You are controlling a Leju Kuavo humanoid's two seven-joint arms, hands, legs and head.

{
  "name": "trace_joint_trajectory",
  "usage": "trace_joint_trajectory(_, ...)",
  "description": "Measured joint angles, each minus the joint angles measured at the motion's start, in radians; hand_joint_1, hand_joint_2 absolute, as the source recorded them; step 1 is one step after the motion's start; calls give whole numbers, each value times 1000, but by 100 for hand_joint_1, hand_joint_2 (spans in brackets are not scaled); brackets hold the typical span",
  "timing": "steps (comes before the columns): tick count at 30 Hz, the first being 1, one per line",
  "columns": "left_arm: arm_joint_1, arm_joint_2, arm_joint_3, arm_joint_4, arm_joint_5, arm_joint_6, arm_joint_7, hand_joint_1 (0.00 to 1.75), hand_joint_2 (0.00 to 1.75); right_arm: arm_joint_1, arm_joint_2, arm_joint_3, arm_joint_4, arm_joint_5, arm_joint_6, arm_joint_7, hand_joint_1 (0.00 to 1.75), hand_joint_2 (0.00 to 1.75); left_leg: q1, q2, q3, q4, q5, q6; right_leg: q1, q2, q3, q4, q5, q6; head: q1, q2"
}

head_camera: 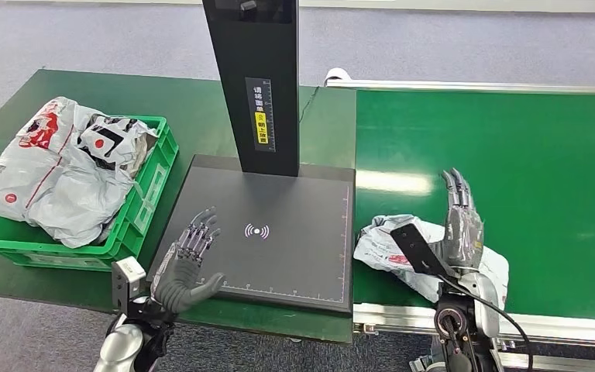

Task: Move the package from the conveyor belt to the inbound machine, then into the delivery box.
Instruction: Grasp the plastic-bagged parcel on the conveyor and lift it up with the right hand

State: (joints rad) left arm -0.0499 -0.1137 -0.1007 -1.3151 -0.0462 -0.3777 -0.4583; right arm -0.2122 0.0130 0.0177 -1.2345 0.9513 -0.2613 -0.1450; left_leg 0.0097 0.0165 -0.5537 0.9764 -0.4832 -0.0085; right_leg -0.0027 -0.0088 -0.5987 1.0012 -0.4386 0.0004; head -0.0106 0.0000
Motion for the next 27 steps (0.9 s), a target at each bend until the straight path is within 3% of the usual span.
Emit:
trace_joint_trajectory(4,5,0,0,-4,-10,-2,17,0,175,-17,-28,-52,43,153,90,137,0,175,0,-1,0,0,0,0,0,0,0,0,0,0,0,0)
trace_joint_trajectory(9,6,-13,2,-4,-16,3,53,0,175,-39,-73,-128,163,239,284,356,0,175,0,-4,-1,0,0,0,0,-3,0,0,0,1,0,0)
trace_joint_trajectory(14,8,-25,3,-4,-16,6,65,0,175,-61,-94,-175,243,259,298,384,0,175,0,-5,-1,0,0,0,0,-4,0,0,-1,1,0,0)
trace_joint_trajectory(26,15,-34,19,-6,-18,11,74,0,175,-58,-93,-229,269,278,335,398,0,175,0,-6,-1,0,0,1,-1,-6,1,0,-1,2,0,0)
trace_joint_trajectory(27,16,-34,20,-6,-17,11,74,0,175,-57,-93,-230,270,278,336,398,8,175,0,-6,-1,0,0,1,-1,-6,1,0,-1,2,0,0)
